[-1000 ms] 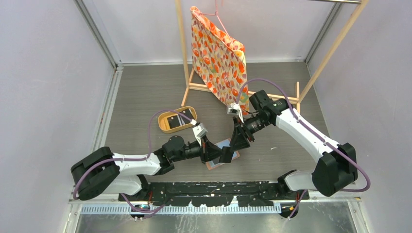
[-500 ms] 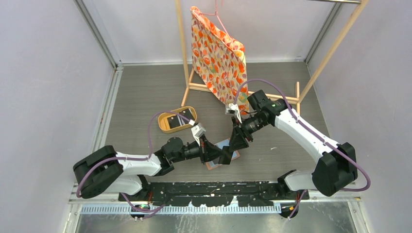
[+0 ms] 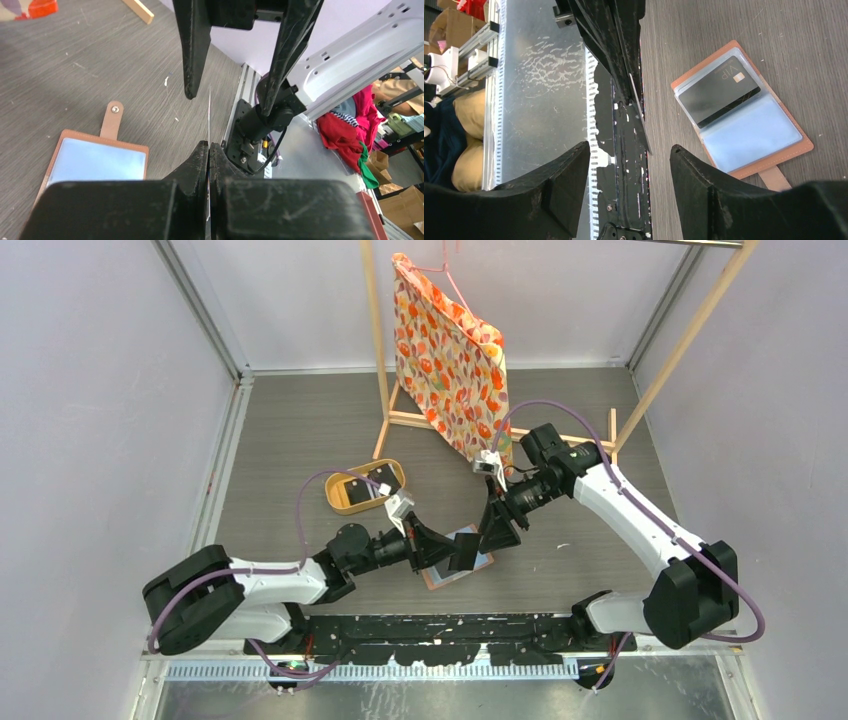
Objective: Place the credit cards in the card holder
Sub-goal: Insert the credit card into the card holder.
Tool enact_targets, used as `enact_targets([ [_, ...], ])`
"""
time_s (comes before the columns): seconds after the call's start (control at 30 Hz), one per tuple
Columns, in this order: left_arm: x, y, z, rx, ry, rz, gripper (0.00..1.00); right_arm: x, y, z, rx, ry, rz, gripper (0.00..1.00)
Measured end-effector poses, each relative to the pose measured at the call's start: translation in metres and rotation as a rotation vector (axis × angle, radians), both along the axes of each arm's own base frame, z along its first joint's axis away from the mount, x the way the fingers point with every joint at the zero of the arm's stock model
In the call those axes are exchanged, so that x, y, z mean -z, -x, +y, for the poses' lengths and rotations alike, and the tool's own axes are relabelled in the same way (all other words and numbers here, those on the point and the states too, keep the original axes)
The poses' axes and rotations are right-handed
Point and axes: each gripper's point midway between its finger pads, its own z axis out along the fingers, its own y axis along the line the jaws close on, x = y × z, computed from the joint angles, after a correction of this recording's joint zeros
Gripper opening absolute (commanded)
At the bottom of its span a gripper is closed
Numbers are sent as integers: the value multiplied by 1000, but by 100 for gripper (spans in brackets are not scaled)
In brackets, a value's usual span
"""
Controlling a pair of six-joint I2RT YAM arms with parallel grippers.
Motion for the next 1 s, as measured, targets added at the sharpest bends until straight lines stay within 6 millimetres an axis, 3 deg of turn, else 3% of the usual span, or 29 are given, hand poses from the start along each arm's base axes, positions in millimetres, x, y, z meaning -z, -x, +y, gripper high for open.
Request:
enact_targets([
  [0.2,-12,-1,1,-11,38,-16,0,0,-1,-2,2,-2,-3,67],
  [0.37,-20,-6,1,-37,77,-3,0,-7,5,2,-12,-50,29,61],
  [0.63,-39,-18,0,-93,191,18,0,-17,7,10,-10,-121,95,42],
  [0.8,-48,-20,0,-104,245,29,3,-18,4,14,4,-136,121,14],
  [0.83,-50,-20,0,-103,252,29,7,-18,3,14,6,-138,121,10],
  [0.93,-53,-20,1,-105,267,31,45,-18,1,14,13,-136,124,2],
  [1.0,-54,-24,2,-121,272,40,60,-16,2,14,11,-130,120,1],
])
